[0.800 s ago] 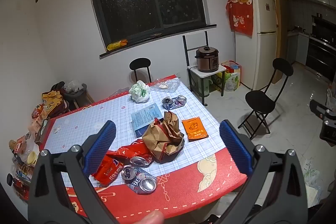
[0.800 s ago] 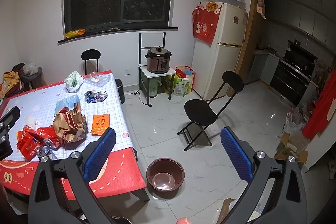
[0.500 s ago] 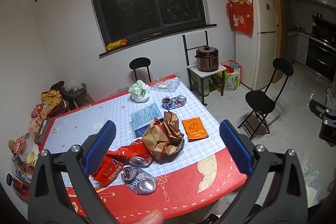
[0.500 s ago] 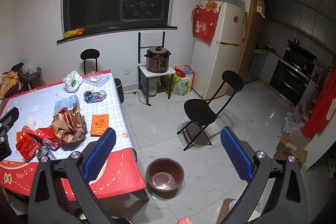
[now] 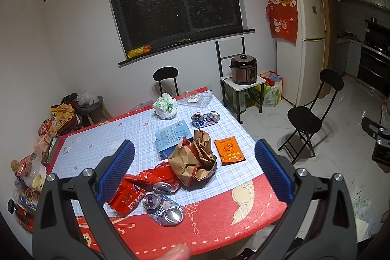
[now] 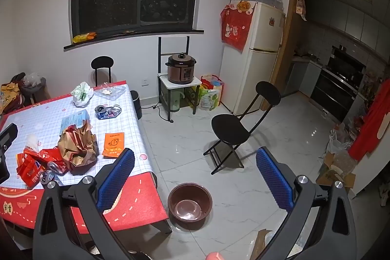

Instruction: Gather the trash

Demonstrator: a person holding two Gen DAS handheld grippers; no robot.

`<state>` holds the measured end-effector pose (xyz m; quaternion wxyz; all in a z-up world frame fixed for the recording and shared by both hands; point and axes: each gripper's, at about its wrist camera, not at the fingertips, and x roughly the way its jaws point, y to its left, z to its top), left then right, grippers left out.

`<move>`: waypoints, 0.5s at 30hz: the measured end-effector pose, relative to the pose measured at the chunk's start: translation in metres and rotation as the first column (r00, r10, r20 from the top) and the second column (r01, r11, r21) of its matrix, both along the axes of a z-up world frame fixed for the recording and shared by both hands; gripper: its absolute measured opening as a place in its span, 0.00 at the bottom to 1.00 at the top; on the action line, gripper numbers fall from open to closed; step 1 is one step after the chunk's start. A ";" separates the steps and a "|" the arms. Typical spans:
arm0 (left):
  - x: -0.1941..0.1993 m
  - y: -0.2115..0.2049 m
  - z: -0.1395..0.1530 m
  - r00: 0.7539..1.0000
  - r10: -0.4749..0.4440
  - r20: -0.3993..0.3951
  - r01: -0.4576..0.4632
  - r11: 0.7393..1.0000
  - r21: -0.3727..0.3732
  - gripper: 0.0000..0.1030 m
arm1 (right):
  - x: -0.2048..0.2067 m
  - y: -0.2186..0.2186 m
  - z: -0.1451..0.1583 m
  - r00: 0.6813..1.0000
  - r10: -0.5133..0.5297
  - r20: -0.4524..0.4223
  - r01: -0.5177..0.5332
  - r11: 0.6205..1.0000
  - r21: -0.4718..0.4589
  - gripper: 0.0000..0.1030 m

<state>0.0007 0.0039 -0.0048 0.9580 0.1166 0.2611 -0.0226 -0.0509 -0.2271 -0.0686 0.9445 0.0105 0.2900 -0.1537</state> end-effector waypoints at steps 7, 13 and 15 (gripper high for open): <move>0.000 0.002 -0.001 1.000 0.003 0.000 -0.003 1.000 -0.003 0.95 | 0.000 -0.001 0.001 1.000 0.000 0.000 0.000 1.000 0.000 0.95; 0.000 0.002 -0.001 1.000 0.004 -0.001 -0.004 1.000 -0.004 0.95 | -0.001 -0.002 0.001 1.000 0.000 0.000 0.000 1.000 -0.002 0.95; 0.000 0.002 -0.001 1.000 0.003 -0.001 -0.003 1.000 -0.005 0.95 | -0.001 -0.002 0.002 1.000 -0.001 0.001 0.001 1.000 -0.005 0.95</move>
